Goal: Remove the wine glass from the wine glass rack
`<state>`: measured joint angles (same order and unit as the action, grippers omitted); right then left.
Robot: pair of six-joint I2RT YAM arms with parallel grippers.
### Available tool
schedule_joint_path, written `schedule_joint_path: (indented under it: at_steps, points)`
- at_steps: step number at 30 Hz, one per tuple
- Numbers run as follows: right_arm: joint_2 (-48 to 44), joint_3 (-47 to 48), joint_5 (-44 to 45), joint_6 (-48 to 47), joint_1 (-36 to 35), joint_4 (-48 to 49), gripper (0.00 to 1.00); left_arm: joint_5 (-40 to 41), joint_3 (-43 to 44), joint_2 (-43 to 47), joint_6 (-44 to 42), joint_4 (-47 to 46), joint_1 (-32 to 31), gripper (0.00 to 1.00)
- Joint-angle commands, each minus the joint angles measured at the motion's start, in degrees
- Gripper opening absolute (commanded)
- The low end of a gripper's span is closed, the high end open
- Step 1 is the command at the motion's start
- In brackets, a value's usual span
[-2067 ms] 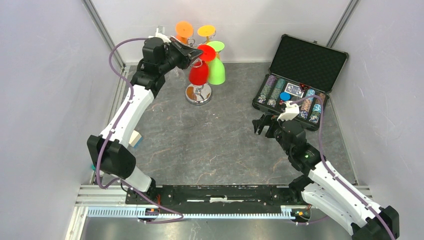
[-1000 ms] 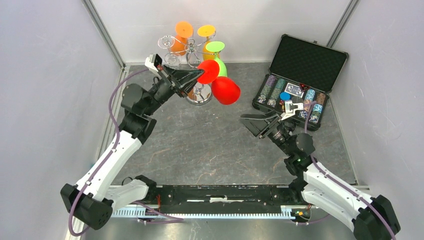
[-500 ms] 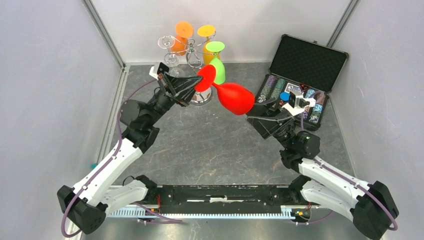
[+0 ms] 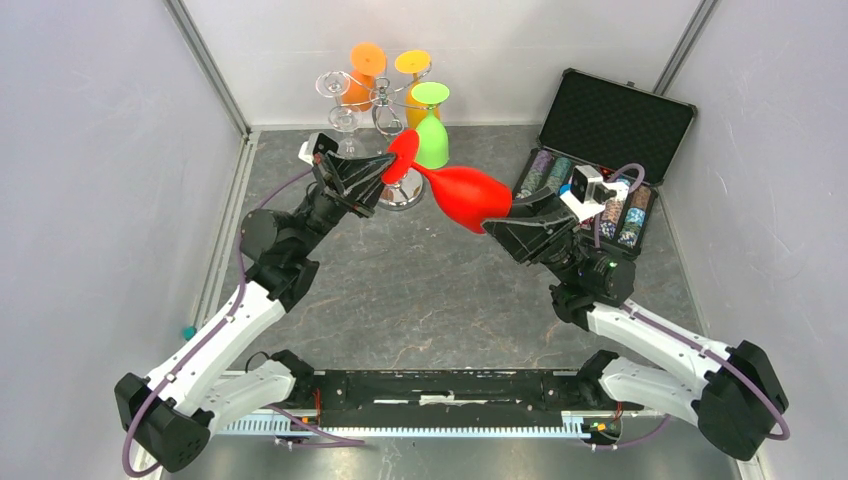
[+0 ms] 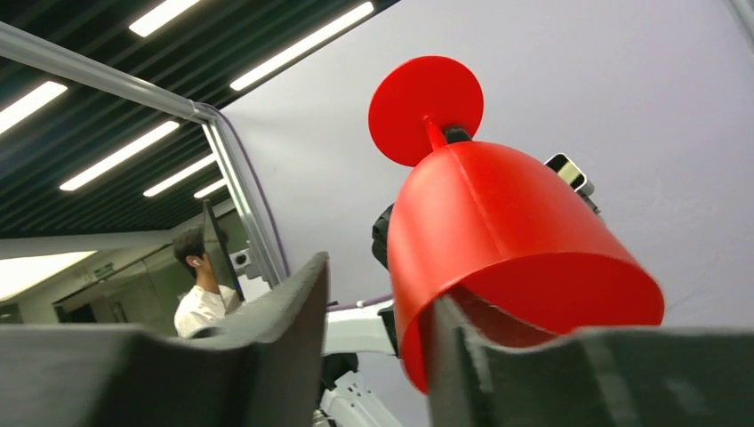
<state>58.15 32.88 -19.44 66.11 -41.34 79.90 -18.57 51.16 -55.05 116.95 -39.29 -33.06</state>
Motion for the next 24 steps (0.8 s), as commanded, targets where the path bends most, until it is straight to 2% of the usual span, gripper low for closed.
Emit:
schedule_joint_path:
  at_steps: [1, 2, 5, 7, 10, 12, 14, 17, 20, 24]
  points:
    - [1.7, 4.5, -2.1, -1.0, -0.5, 1.6, 0.34, 1.1, -0.9, 1.0, 3.1, -2.7, -0.3, 0.02]
    - [1.9, 4.6, -1.9, -1.1, -0.5, 1.7, 0.25, 1.0, -1.1, 1.0, 3.3, -2.9, -0.3, 0.03]
    - [2.2, 4.8, -0.8, -2.0, -0.5, 0.7, 0.01, 0.7, -1.5, 1.1, 3.2, -3.2, -0.3, 0.21]
    - [2.1, 5.4, -0.2, -3.2, -0.5, -1.4, 0.00, 0.3, -1.8, 1.4, 2.4, -3.0, -0.3, 0.30]
    - [1.1, 6.1, 0.1, -4.9, -0.6, -3.8, 0.00, 0.2, -3.0, 2.3, 1.2, -2.8, -0.2, 0.60]
    - [-0.6, 6.5, 0.9, -7.2, -0.5, -8.5, 0.00, 0.6, -3.9, 3.8, -1.9, -1.0, -0.1, 0.73]
    - [-3.6, 7.6, 2.6, -11.5, -0.5, -19.1, 0.00, -0.6, -3.1, 6.8, -8.0, 8.2, 0.2, 0.87]
    - [-9.0, 12.0, 7.3, -20.1, -0.5, -40.9, 0.00, 1.5, 0.5, 11.8, -23.7, 28.4, 0.5, 0.99]
    - [-12.0, 20.3, 16.5, -29.8, -0.5, -67.2, 0.00, 6.9, 6.0, 15.3, -44.8, 44.7, 0.5, 1.00]
    - [-11.2, 30.1, 27.5, -38.7, -0.5, -93.6, 0.00, 20.2, 12.1, 17.8, -65.8, 63.7, 0.5, 1.00]
